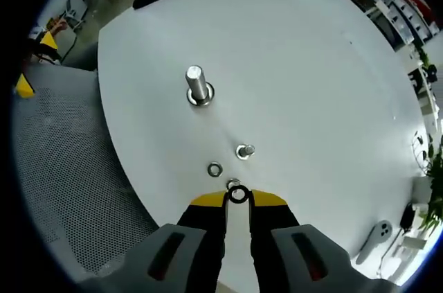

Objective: Place the washer onto the threaded stud by aligning its center hole with the stud, sliding it down to the base, and recovering from edge contact or off-axis alignment until the washer reaches the visible bottom stop.

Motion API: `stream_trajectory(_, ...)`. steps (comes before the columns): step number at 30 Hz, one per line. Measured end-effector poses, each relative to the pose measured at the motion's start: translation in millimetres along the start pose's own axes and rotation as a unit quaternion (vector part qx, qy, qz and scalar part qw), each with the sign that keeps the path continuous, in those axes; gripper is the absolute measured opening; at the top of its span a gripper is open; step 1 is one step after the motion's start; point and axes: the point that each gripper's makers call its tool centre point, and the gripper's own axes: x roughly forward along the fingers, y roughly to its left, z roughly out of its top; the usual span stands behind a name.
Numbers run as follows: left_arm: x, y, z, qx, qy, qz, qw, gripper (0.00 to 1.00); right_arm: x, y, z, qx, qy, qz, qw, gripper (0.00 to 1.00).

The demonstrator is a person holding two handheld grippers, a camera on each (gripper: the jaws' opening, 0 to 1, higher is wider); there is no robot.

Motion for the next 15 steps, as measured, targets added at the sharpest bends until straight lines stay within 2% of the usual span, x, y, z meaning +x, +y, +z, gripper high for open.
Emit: stream_trajectory(15, 0.3, 1.2, 0.2, -0.002, -0.001, 0.002, 1.0, 0.34, -6.4, -13.9, 21.4, -0.002, -0.02, -0.005, 0.9998, 0.13)
